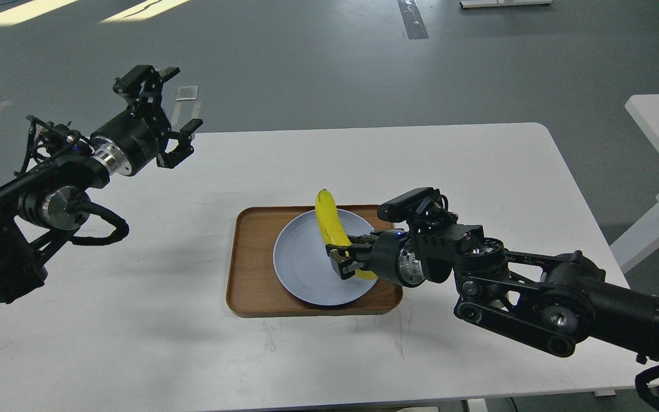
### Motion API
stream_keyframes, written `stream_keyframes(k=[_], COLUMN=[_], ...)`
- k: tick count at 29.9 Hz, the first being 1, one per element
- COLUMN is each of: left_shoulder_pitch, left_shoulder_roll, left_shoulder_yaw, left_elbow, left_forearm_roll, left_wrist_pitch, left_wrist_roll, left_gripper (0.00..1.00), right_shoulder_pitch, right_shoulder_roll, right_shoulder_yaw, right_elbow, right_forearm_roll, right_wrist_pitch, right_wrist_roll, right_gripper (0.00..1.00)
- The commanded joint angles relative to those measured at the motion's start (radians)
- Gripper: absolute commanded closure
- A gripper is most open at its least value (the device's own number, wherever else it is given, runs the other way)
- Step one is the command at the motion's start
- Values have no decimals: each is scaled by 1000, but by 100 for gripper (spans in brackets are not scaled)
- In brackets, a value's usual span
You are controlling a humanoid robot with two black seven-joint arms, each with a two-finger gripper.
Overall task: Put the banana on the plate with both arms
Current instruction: 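Carry the banana with the right gripper over the plate and lower it, then open the right gripper on the plate and raise it away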
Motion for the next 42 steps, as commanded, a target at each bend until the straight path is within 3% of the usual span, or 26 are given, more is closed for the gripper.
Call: stream_keyframes(k=[1, 2, 4, 5, 17, 20, 22, 27, 29, 31, 36, 40, 42], left_shoulder_pitch=[0, 0, 0, 2, 0, 2, 2, 11, 23, 49, 106, 149, 160], left_shoulder_roll=[3, 5, 8, 9, -6, -7, -7, -6, -6, 2, 8, 9, 11], left_shoulder_yaw=[0, 0, 0, 0, 0, 2, 0, -1, -8, -15, -46, -83, -86], left_elbow=[0, 0, 0, 0, 0, -1, -1, -14, -23, -53, -58, -58, -58], left_forearm_roll=[0, 0, 0, 0, 0, 0, 0, -2, -3, -17, -20, -20, -20], left_wrist_pitch=[0, 0, -1, -1, -6, -12, -17, -40, -49, -82, -100, -138, -152], left_wrist_roll=[0, -1, -2, -2, 11, 9, 9, 8, 6, 6, 6, 5, 0], left_gripper=[2, 2, 2, 2, 2, 2, 2, 2, 2, 2, 2, 2, 2], right_shoulder_pitch=[-4, -4, -2, -2, 1, 0, -10, -33, -37, -48, -109, -125, -134], right_shoulder_roll=[28, 40, 48, 50, 44, 48, 50, 134, 140, 154, 223, 221, 205], right_shoulder_yaw=[-1, -1, 0, 0, 25, 124, 232, 454, 508, 629, 786, 784, 783], right_elbow=[-17, -28, -37, -45, -45, -47, -60, -195, -247, -310, -312, -303, -297], right_forearm_roll=[2, 3, 6, 12, 23, 89, 201, 698, 829, 978, 989, 983, 982], right_wrist_pitch=[-9, -18, -32, -49, -61, -66, -95, -314, -334, -333, -290, -244, -163], right_wrist_roll=[1, 1, 1, 1, 1, 1, -1, -1, -1, 1, -8, -8, -8], right_gripper=[84, 58, 28, 4, 1, 1, 1, 1, 1, 1, 0, 0, 0])
